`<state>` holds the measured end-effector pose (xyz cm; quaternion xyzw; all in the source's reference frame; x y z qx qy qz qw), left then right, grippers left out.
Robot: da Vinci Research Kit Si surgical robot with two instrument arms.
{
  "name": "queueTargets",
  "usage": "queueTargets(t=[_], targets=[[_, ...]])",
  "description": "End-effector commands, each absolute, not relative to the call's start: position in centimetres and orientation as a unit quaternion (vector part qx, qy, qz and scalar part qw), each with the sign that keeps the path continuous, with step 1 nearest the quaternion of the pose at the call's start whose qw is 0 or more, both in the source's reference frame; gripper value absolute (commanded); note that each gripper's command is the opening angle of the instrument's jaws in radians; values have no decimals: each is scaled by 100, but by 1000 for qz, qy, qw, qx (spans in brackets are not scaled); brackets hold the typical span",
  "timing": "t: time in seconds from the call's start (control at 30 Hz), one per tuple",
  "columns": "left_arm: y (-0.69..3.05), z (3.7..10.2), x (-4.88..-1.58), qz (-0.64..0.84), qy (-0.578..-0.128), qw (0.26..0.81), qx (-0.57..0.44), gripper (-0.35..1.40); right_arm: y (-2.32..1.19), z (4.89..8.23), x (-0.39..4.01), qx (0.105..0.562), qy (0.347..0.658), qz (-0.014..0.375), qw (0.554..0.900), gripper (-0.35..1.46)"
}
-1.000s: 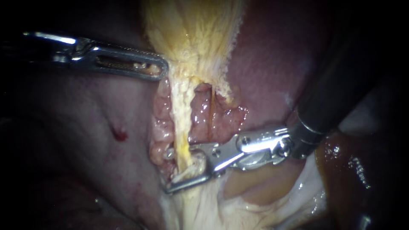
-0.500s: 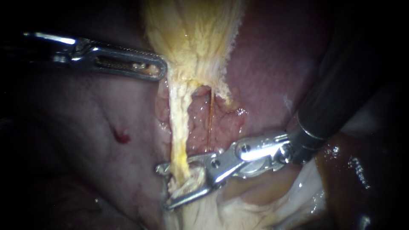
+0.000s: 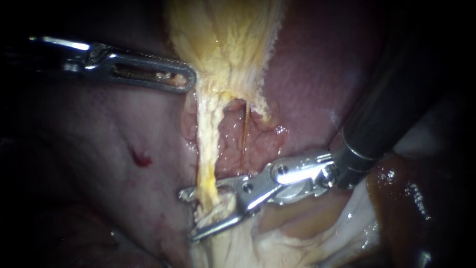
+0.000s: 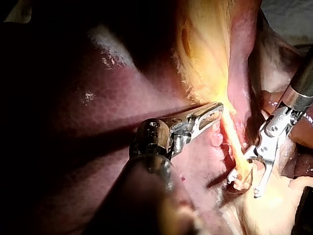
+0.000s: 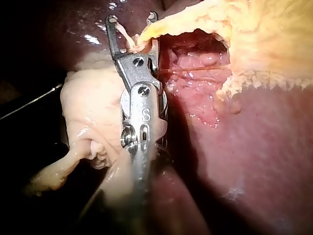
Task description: Clipping first clip left tube
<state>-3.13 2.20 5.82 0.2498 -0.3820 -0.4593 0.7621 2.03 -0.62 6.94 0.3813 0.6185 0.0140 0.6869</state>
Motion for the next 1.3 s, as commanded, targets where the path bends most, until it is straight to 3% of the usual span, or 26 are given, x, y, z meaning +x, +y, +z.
queueTargets(t=[0.03,1.3], targets=[[220,582,-313,-460,-382,762,249,-35,-62,694,203,381,618,14,687,47],[222,584,-310,-459,-382,762,250,-35,-61,673,185,387,619,12,683,46]])
